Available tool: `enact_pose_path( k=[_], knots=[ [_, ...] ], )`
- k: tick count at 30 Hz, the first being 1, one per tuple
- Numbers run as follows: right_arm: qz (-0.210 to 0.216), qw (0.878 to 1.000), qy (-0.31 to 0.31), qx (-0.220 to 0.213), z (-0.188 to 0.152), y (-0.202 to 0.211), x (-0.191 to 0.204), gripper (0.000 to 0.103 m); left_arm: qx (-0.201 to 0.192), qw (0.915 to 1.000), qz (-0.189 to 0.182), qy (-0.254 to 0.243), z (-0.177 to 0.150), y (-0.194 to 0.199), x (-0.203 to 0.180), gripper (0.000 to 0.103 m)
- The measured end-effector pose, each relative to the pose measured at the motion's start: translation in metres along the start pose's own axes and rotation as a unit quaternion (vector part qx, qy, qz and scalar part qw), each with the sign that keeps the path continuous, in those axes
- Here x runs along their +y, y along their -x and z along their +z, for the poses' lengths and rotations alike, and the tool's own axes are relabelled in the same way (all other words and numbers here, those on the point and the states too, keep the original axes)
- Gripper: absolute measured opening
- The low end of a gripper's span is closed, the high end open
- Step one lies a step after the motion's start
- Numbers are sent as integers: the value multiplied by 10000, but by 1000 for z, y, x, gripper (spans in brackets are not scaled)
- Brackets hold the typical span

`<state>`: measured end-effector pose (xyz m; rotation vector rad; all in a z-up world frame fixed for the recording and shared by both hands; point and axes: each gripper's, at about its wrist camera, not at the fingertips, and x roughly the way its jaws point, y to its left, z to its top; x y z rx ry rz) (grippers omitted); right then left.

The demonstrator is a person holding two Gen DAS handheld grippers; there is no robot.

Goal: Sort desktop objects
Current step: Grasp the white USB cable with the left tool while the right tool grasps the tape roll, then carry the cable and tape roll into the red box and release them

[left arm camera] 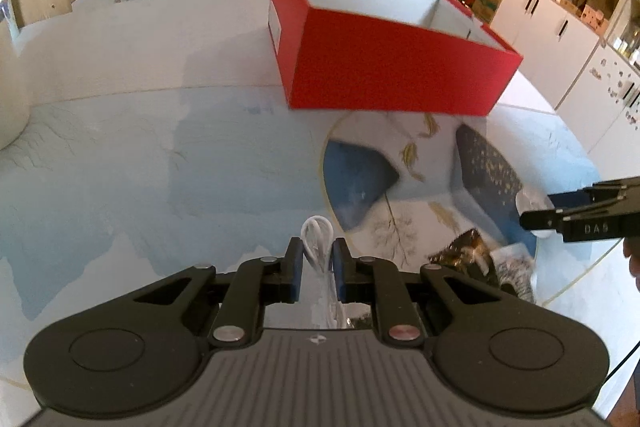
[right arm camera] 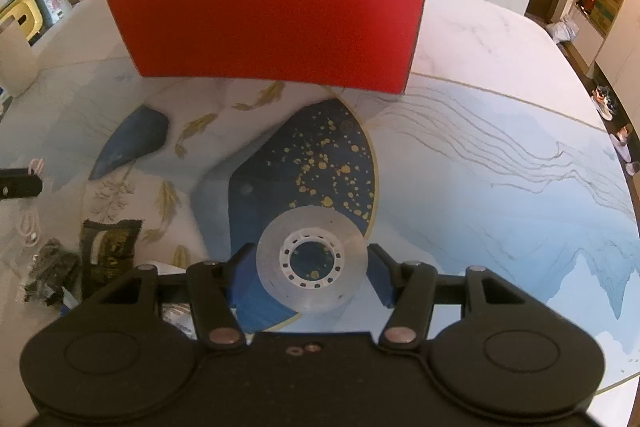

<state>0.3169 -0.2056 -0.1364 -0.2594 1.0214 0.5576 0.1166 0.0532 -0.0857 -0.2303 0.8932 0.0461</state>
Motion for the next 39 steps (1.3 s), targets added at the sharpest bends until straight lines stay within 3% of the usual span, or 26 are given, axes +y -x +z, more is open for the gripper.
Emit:
enact_pose_path(
  k=[10,13,22,39],
  knots=[
    [92,9997,87,-222,8,26,2,58,-128,9998,-29,-137,7,9,-9,14],
    [125,9993,137,-330,12,37,4,58,-193,9997,-70,-153,12,14,-12,8],
    [173,9973,383,-596,25,70,8,58,-416,9986,-152,-286,30,31,-22,7],
    [361,9929,630,-940,85,109,-4,58,-974,9902,-359,-936,108,54,-64,7]
  ],
)
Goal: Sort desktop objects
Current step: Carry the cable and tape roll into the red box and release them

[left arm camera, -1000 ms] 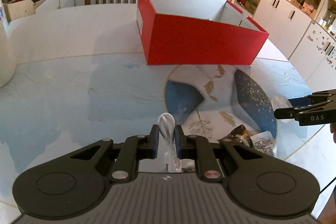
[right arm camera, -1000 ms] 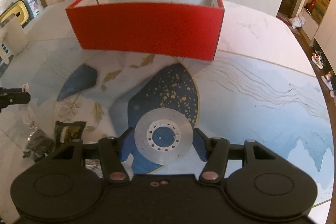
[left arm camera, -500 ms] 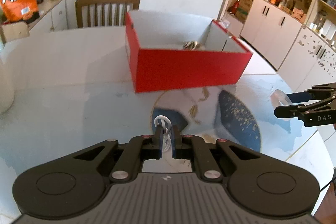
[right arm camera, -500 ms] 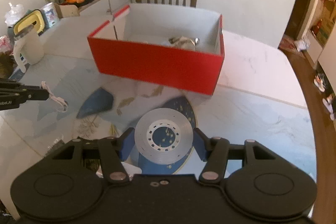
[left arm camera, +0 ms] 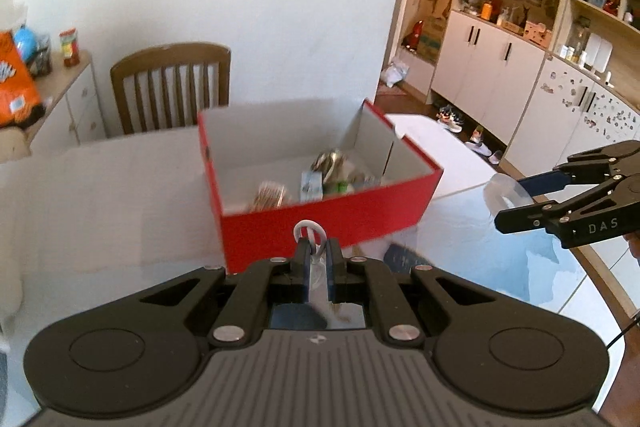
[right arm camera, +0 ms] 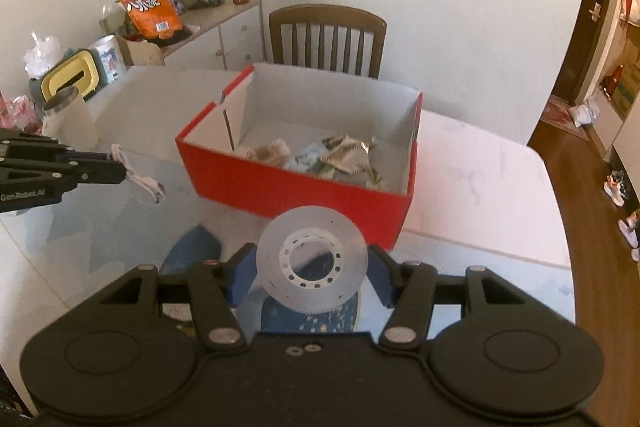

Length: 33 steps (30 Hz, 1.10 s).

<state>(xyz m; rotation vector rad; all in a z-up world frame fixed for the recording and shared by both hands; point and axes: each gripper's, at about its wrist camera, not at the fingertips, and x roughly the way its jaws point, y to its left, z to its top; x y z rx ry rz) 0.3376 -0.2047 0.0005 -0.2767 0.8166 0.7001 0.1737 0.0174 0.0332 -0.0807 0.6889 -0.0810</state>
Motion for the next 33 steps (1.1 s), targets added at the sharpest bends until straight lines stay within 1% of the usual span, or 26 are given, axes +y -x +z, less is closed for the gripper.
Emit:
enact_pose_path(
  k=[6,11,15,20,25,30,33],
  knots=[
    [11,9999,110,-132,25,-5,-11,58,-123,9995,35,-294,30,-13,-9,7],
    [-2,9997,174,-181,42,-20,-19,58,-164,9991,96,-366,55,-31,-4,7],
    [21,9995,211,-216,54,-31,-23,58,-113,9991,145,-375,76,-50,4,7],
    [60,9993,301,-214,69,-50,-27,58,14,9990,187,-397,93,-75,12,7],
    [-16,9995,309,-112,78,-74,-31,58,227,9985,247,-442,100,-104,19,7],
    [84,9997,240,19,82,-96,-31,58,427,9980,267,-377,104,-130,30,7],
    [161,9996,216,96,84,-107,-29,58,561,9971,295,-429,108,-144,33,7]
  ],
)
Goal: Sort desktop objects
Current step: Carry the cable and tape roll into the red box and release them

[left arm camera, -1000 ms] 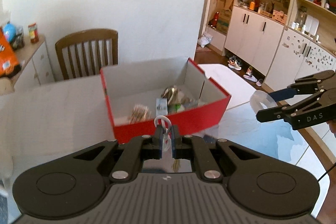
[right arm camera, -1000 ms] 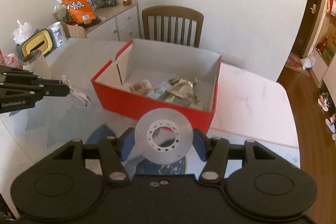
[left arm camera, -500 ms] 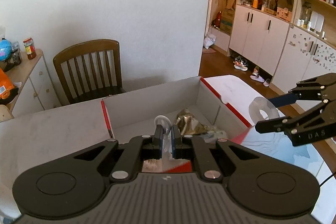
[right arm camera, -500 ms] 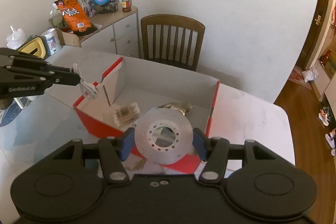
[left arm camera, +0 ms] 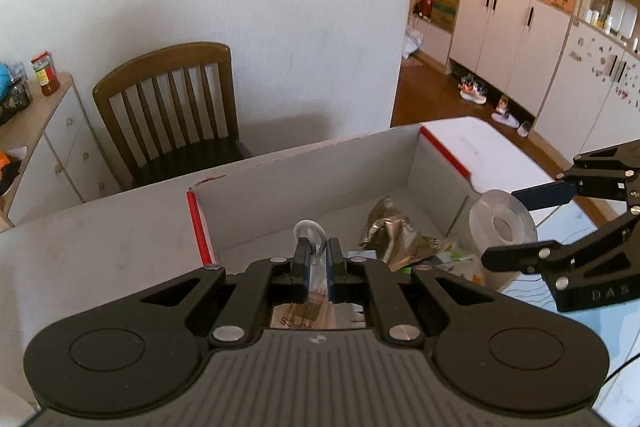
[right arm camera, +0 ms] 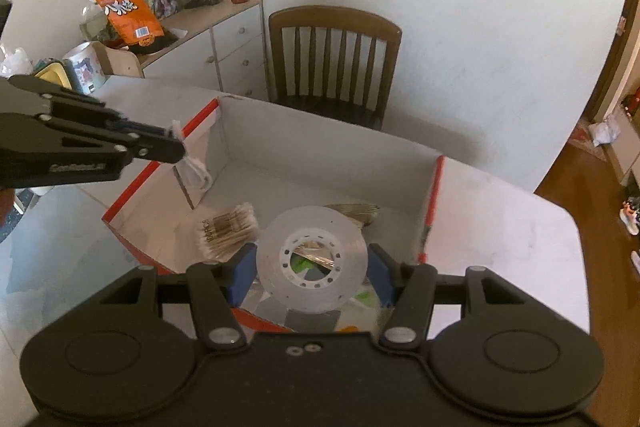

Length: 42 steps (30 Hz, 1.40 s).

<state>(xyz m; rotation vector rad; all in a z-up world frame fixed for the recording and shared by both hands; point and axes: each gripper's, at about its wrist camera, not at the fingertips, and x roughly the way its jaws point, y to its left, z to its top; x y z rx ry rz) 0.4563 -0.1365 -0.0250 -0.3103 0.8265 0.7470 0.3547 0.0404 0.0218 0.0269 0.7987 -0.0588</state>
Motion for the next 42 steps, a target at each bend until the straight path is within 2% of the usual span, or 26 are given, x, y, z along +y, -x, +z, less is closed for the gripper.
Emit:
enact_pose_path(
  k=[5,10,25,42],
  knots=[
    [98,9998,-118,122,1,-20,-1,58,340,9992,33,-212,7,-27,2,7],
    [-46,9996,-81,280,-2,-39,1,58,611,9974,110,-371,13,-52,5,7],
    [143,9976,-300,604,-8,-72,-8,58,1398,9874,330,-668,15,-116,12,7],
    [236,9948,-433,890,-14,-94,-11,58,1646,9841,155,-657,6,-149,12,7]
  ],
)
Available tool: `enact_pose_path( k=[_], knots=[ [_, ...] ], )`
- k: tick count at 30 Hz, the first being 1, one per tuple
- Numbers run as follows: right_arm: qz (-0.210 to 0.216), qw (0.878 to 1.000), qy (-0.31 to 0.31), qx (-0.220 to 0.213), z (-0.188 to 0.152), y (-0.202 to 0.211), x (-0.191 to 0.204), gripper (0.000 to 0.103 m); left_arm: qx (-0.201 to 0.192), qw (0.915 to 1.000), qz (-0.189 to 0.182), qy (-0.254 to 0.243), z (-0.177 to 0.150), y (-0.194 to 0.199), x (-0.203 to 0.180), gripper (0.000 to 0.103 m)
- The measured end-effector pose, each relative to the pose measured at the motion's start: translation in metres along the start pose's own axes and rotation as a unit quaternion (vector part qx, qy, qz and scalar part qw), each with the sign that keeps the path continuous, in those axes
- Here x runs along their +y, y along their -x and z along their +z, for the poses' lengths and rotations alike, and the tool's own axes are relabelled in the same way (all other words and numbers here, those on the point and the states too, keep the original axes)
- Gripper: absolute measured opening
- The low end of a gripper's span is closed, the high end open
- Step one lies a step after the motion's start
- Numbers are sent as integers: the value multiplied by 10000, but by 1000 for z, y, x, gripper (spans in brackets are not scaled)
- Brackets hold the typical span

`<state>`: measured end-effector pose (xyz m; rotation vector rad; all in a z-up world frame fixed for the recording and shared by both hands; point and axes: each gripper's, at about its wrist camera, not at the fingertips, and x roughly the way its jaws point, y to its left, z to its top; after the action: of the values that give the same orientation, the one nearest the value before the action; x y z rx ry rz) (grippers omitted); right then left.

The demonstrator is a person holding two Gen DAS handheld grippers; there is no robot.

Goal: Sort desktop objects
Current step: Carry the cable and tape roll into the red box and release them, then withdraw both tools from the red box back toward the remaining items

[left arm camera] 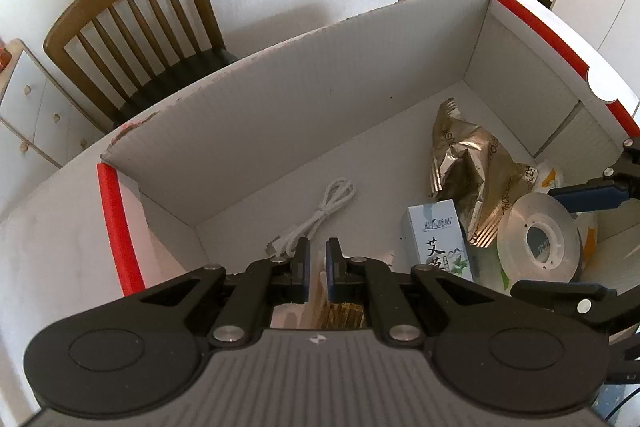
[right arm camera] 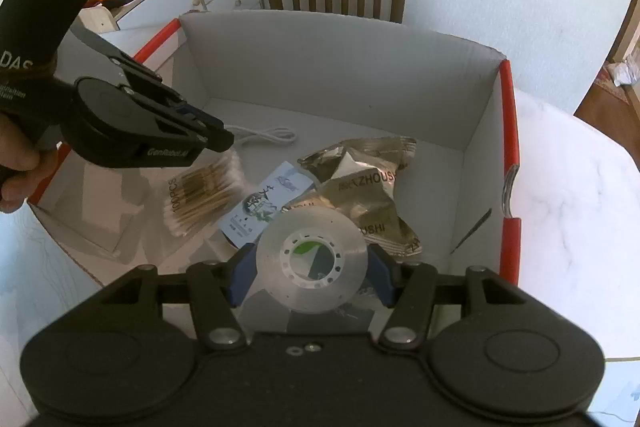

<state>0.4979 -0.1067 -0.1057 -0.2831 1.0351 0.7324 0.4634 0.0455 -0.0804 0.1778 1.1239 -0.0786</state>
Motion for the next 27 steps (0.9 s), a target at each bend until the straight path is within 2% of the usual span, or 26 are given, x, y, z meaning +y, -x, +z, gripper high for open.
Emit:
enact_pose_path(
  k=[13,27],
  knots=[
    [14,9997,-63,-228,-2,25,1,65,-93,9999,-38,21,-9,17,-7,7],
    [-98,9982,-22,-589,-7,74,10,65,-403,9990,-217,4,-24,74,-22,7]
  ],
)
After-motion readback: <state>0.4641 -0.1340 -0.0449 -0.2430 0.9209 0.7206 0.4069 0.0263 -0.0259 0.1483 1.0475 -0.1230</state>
